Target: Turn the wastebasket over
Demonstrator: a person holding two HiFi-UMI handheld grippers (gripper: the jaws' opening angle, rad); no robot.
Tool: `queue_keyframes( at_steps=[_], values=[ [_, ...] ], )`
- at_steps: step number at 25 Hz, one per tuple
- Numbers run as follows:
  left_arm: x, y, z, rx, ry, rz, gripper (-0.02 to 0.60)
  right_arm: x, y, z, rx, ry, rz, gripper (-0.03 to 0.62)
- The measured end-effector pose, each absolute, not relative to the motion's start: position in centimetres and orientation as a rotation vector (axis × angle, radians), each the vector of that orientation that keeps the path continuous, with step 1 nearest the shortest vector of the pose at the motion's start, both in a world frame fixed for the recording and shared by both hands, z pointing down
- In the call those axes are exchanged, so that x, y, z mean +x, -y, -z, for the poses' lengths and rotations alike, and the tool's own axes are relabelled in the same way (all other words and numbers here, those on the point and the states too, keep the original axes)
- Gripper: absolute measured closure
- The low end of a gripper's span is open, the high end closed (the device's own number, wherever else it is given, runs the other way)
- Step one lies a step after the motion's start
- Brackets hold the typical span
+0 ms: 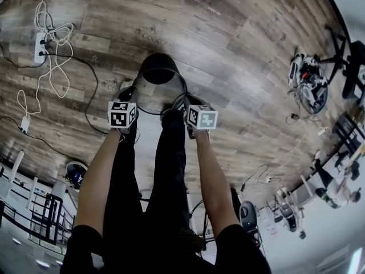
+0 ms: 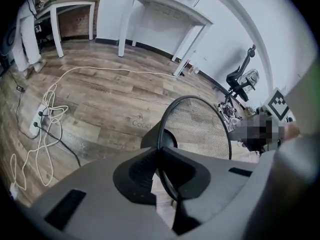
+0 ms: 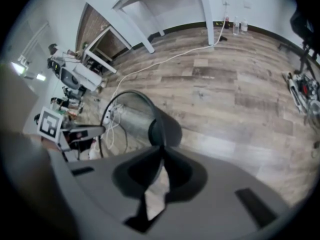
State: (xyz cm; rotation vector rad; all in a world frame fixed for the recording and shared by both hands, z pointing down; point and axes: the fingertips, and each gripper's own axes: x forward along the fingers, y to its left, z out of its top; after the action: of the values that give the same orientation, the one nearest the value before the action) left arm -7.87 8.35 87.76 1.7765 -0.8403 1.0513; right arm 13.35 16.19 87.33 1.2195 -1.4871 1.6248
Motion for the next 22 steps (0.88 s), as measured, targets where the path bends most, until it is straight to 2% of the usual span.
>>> queue_keyframes(
  at_steps=[22],
  values=[
    [-5.9, -2.6, -93.9, 1.852, 0.884, -1.103, 0.525, 14.4, -13.5, -93.2, 1.394, 1.418, -1.640, 0.543]
  ],
)
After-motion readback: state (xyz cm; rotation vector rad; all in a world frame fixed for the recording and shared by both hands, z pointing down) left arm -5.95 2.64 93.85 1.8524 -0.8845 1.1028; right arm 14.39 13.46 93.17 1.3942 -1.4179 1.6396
